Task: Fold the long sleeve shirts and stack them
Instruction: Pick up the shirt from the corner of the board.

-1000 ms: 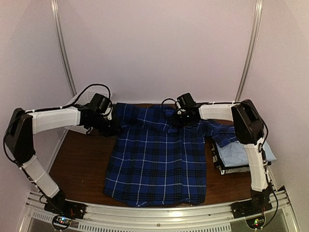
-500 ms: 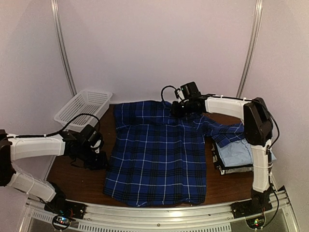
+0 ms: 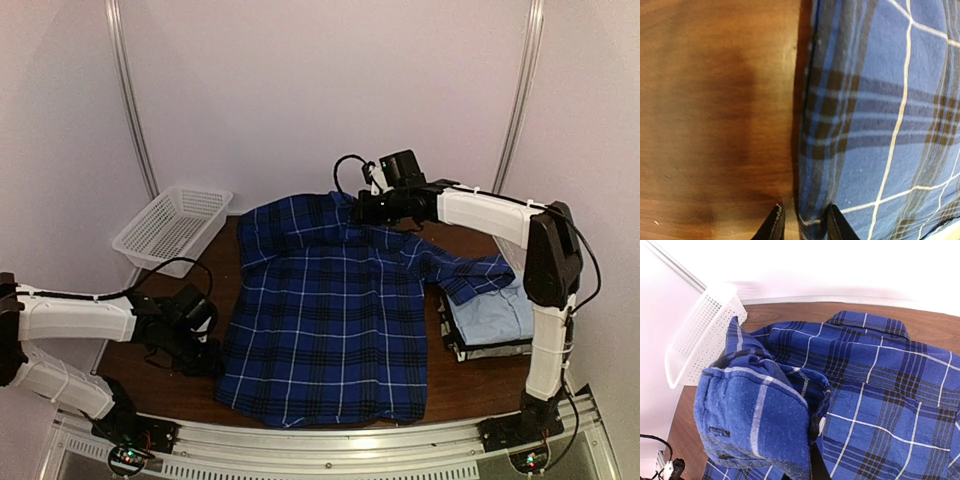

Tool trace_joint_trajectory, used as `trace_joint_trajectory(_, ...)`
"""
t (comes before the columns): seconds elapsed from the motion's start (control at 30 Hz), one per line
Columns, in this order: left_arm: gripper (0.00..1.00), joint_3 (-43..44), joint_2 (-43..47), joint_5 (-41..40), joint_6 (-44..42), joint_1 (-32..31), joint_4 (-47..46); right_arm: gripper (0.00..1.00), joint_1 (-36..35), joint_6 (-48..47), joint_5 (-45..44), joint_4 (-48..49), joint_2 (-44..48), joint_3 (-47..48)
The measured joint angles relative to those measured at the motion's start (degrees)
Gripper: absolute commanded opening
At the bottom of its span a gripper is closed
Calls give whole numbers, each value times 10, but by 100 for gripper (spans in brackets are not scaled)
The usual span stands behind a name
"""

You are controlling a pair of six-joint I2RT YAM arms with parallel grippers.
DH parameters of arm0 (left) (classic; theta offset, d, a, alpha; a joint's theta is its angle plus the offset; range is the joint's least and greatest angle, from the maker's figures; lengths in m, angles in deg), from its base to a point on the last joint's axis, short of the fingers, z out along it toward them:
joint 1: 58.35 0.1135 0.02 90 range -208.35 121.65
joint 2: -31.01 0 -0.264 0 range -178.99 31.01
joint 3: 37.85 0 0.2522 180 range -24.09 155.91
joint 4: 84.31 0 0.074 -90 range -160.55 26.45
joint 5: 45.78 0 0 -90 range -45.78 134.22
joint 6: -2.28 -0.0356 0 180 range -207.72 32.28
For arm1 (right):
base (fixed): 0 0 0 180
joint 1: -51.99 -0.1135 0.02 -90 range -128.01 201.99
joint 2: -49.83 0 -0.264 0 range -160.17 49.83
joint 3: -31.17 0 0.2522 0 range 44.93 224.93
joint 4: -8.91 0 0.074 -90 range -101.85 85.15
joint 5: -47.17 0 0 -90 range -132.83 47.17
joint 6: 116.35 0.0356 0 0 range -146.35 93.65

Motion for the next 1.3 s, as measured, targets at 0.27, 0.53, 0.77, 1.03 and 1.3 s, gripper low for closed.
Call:
trace_joint_trajectory(0.27,30,-2,1,2,28,-52,0,0,0,-8,0,-28,32,54)
trace_joint_trajectory(0.53,31,-6,20,-1,64,-83,48,0,0,-24,-5,-60,40,110)
trace_joint_trajectory(0.77,13,-13,33,-3,89,-83,61,0,0,-25,-4,-68,45,111)
trace_joint_trajectory(1.03,0,-4,31,4,89,-92,70,0,0,-26,-4,-71,49,111)
trace_joint_trajectory(1.3,0,91,29,1,54,-130,100,0,0,-47,-33,-97,68,111)
